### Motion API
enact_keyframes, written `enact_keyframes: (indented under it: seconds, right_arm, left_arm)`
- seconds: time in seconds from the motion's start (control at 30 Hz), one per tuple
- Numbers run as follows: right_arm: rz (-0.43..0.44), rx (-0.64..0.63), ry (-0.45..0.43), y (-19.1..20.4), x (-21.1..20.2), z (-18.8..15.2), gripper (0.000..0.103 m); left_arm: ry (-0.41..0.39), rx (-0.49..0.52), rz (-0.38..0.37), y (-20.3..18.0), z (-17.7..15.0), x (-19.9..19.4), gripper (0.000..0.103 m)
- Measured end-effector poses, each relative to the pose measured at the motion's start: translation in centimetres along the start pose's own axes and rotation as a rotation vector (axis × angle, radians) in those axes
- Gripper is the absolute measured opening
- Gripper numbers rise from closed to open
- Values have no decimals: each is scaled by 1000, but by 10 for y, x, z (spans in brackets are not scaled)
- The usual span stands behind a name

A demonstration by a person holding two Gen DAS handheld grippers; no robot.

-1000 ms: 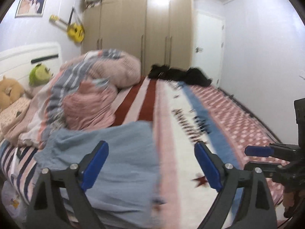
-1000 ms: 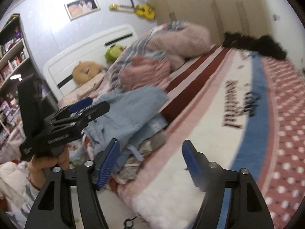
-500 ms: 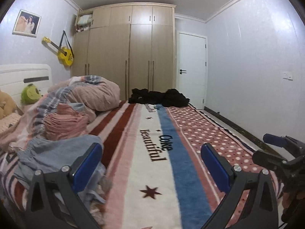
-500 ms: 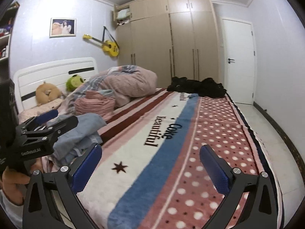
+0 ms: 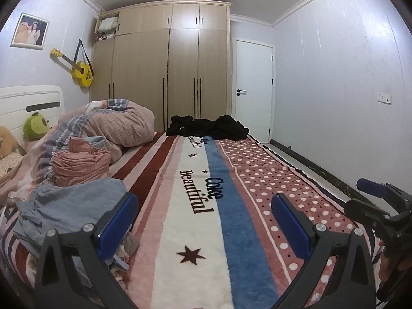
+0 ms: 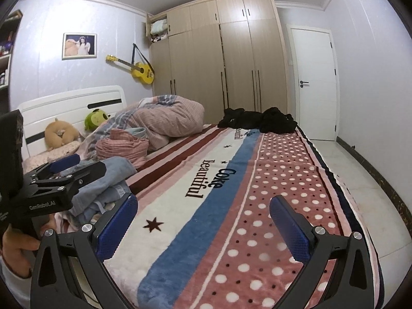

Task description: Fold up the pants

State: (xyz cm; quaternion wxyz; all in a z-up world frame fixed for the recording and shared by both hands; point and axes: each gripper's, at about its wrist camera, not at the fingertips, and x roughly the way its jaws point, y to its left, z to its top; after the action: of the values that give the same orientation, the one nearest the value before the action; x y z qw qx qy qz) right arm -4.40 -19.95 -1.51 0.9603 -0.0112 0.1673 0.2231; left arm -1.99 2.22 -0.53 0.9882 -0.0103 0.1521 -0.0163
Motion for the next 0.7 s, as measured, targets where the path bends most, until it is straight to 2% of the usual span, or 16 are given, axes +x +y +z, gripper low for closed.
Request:
enact_keyframes:
  seconds: [0.7]
  right_arm:
    - [-2,-11,-13,1,-5,-1,102]
  left_arm:
    - [-8,-1,-11,-7,1,-2,102]
